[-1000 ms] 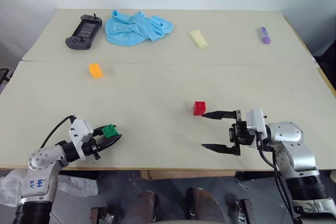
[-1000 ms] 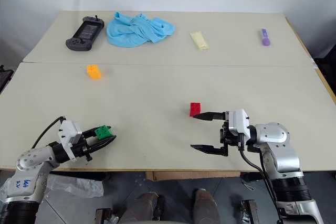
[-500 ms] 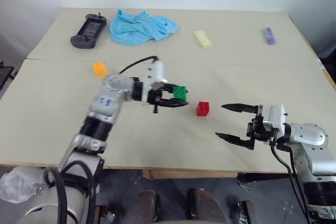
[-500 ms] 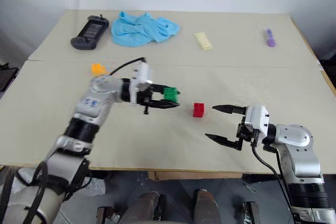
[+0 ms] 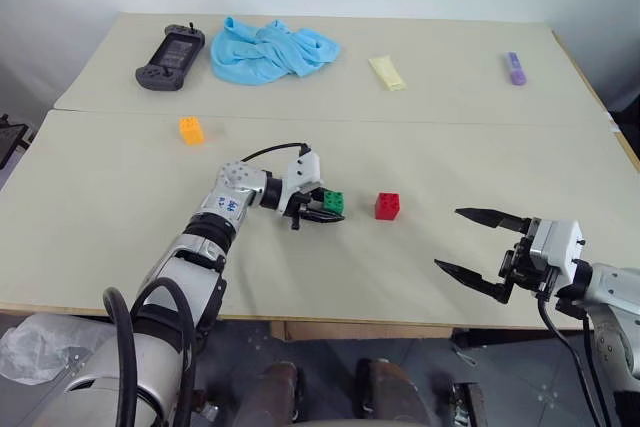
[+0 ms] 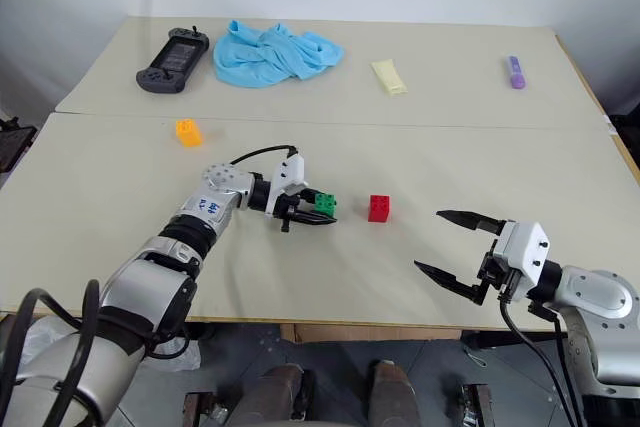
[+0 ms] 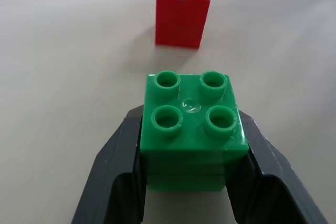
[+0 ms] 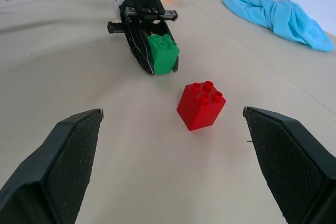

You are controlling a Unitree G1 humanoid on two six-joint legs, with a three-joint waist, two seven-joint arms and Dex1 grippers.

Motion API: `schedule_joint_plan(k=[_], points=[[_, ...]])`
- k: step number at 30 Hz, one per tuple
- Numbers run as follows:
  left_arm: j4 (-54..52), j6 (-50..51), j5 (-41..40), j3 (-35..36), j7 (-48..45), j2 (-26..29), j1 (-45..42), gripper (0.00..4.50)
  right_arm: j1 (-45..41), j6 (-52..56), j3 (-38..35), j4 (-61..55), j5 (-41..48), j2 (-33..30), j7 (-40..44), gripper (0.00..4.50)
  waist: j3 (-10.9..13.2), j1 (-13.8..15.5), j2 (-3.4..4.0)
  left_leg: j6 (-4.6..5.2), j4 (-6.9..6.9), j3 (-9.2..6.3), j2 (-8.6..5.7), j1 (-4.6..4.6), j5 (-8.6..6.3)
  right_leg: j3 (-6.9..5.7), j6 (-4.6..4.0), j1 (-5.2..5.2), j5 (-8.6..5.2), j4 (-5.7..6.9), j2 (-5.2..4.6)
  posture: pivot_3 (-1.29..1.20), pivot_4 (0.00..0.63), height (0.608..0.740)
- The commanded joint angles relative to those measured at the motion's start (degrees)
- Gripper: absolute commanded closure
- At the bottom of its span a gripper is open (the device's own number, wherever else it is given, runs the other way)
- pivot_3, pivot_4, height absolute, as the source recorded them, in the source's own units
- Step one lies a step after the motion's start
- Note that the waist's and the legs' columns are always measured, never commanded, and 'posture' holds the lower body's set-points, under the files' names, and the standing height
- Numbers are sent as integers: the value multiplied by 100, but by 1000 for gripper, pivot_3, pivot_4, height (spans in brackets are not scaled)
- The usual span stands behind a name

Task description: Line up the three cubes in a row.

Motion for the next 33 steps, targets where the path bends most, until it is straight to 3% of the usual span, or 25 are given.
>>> schedule_joint_plan(k=[1,11,20,23,28,33], points=[[293,-169,140,158,50,50,-169,2973,127,-4,-157,-302,142,21,-147,0,0,-6,0,1,0,0,-1,0,1,0,1,0,0,0,0,0,150,740],[647,-269,367,300,-173,-32,-390,2973,245,2,-99,-368,174,-1,-240,0,0,-10,0,4,0,2,-2,2,2,0,2,1,1,3,1,0,150,740],[511,-481,84,875,-308,371,-220,244,-82,-54,181,-137,131,97,-183,0,0,-39,-1,3,0,2,0,2,3,1,3,0,1,4,3,0,150,740],[208,-604,-117,1110,-642,657,62,244,-260,-96,316,-24,132,144,-112,0,0,-46,0,1,-2,2,5,2,4,1,2,-3,1,4,3,0,150,740],[-1810,58,-1237,1965,-1156,1487,1563,244,-840,28,622,212,267,274,54,0,0,-161,1,0,-3,1,8,2,4,7,2,-6,1,4,-14,0,150,740],[-4665,1393,-2220,3159,66,1944,3700,114,-1438,-2,892,533,259,513,123,0,0,-167,0,-6,-3,-25,17,1,1,43,-6,0,-2,0,-26,0,150,740]])
